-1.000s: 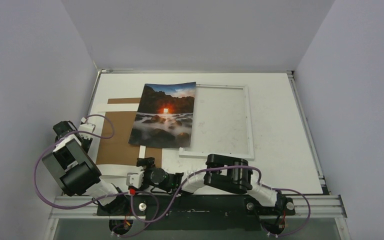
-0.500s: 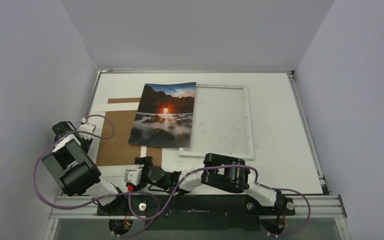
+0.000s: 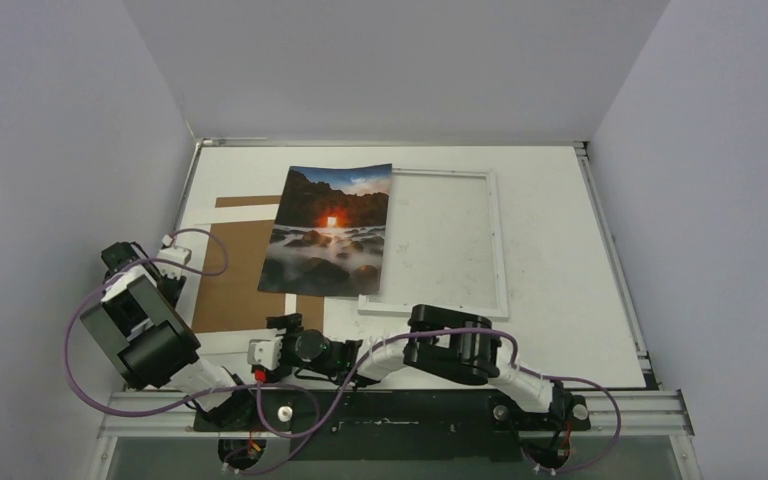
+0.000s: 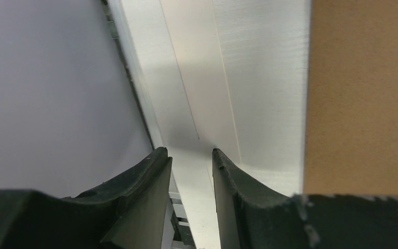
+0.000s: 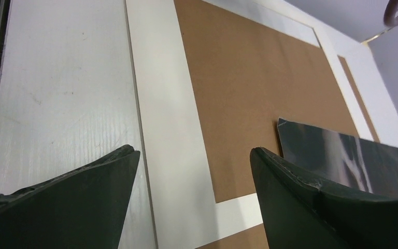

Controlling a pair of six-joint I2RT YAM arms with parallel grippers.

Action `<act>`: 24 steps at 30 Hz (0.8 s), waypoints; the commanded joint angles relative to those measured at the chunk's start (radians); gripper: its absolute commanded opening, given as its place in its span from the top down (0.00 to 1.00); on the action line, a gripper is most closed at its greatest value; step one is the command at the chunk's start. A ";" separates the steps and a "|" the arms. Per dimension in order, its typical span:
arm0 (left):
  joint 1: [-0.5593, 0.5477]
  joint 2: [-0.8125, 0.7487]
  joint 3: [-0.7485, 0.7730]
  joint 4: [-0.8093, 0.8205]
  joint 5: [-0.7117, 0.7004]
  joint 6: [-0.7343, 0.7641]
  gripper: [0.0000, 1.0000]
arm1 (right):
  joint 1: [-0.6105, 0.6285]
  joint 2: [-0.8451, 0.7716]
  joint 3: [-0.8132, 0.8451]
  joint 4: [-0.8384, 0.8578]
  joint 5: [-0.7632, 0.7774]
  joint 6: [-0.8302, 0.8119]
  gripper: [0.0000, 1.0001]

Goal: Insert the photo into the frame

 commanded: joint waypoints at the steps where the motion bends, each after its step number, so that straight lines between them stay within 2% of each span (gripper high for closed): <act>1: 0.018 0.045 0.022 -0.257 0.131 -0.030 0.65 | -0.033 -0.115 -0.070 -0.122 0.005 0.155 0.18; 6: 0.021 0.015 0.081 -0.333 0.171 -0.030 0.65 | -0.064 -0.274 -0.101 -0.243 -0.022 0.457 0.19; 10: 0.031 -0.023 0.124 -0.417 0.181 0.011 0.65 | -0.074 -0.316 -0.073 -0.429 -0.037 0.633 0.20; 14: 0.048 -0.042 0.162 -0.450 0.148 0.067 0.65 | -0.087 -0.361 -0.091 -0.509 -0.074 0.750 0.21; 20: 0.094 -0.037 0.196 -0.465 0.110 0.139 0.64 | -0.118 -0.398 -0.027 -0.753 -0.142 0.918 0.22; 24: 0.097 -0.047 0.149 -0.363 0.047 0.173 0.64 | -0.137 -0.420 0.016 -0.893 -0.156 0.975 0.22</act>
